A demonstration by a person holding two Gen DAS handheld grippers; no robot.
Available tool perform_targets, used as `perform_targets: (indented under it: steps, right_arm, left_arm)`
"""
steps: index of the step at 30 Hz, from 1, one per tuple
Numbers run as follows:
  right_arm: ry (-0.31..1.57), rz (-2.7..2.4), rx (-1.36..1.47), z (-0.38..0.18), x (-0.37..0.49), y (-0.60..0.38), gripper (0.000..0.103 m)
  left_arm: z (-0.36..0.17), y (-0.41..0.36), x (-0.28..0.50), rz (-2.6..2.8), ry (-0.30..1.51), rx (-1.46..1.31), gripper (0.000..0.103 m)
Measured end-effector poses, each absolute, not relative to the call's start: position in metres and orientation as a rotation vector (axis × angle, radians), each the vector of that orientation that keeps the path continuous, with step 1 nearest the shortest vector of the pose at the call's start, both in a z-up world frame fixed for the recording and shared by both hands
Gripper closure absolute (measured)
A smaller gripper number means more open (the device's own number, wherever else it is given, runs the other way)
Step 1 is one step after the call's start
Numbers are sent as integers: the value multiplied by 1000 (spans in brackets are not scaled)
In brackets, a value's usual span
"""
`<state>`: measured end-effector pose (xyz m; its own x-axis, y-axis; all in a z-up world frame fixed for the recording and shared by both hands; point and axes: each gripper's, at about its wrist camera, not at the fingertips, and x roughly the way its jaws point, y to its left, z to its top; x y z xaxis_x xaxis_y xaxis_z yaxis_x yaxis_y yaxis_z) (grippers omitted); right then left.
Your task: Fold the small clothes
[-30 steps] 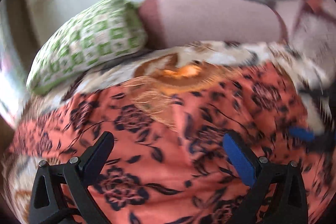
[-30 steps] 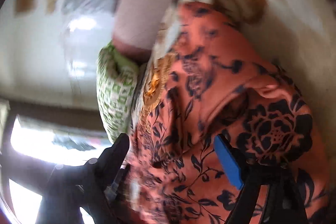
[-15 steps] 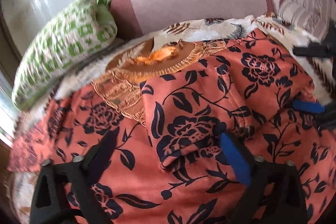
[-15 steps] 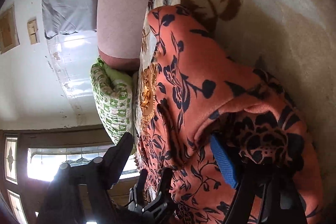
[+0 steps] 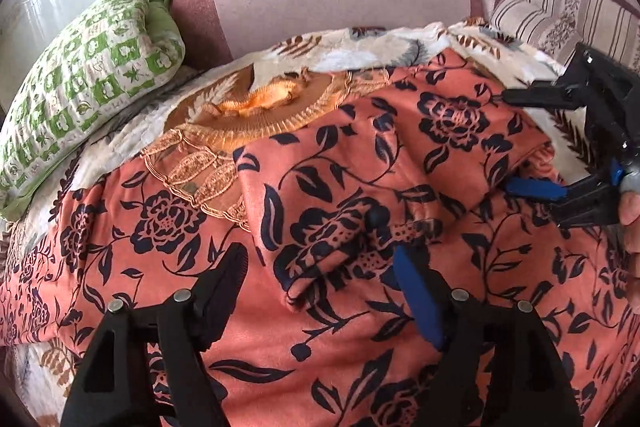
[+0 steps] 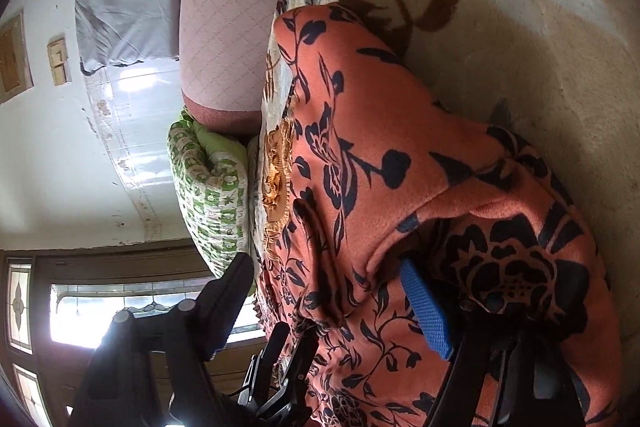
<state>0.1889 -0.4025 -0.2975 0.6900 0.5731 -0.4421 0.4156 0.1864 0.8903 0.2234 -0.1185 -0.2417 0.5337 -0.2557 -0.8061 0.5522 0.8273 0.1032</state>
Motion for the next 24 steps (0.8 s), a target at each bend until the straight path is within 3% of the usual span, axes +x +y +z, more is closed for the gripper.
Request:
perform_targets:
  steps: [8, 10, 18, 24]
  right_arm:
    - [900, 136, 1413, -299, 193, -400, 26]
    - [905, 135, 1399, -298, 195, -398, 26]
    - [911, 135, 1356, -295, 203, -392, 26]
    - [902, 142, 1349, -293, 204, -391, 26]
  left_arm:
    - [-246, -121, 249, -543, 930, 308, 28]
    - [-250, -124, 254, -560, 942, 338, 43]
    - [-245, -112, 259, -621, 951, 270, 86]
    - [-232, -71, 273, -570, 957, 60, 91]
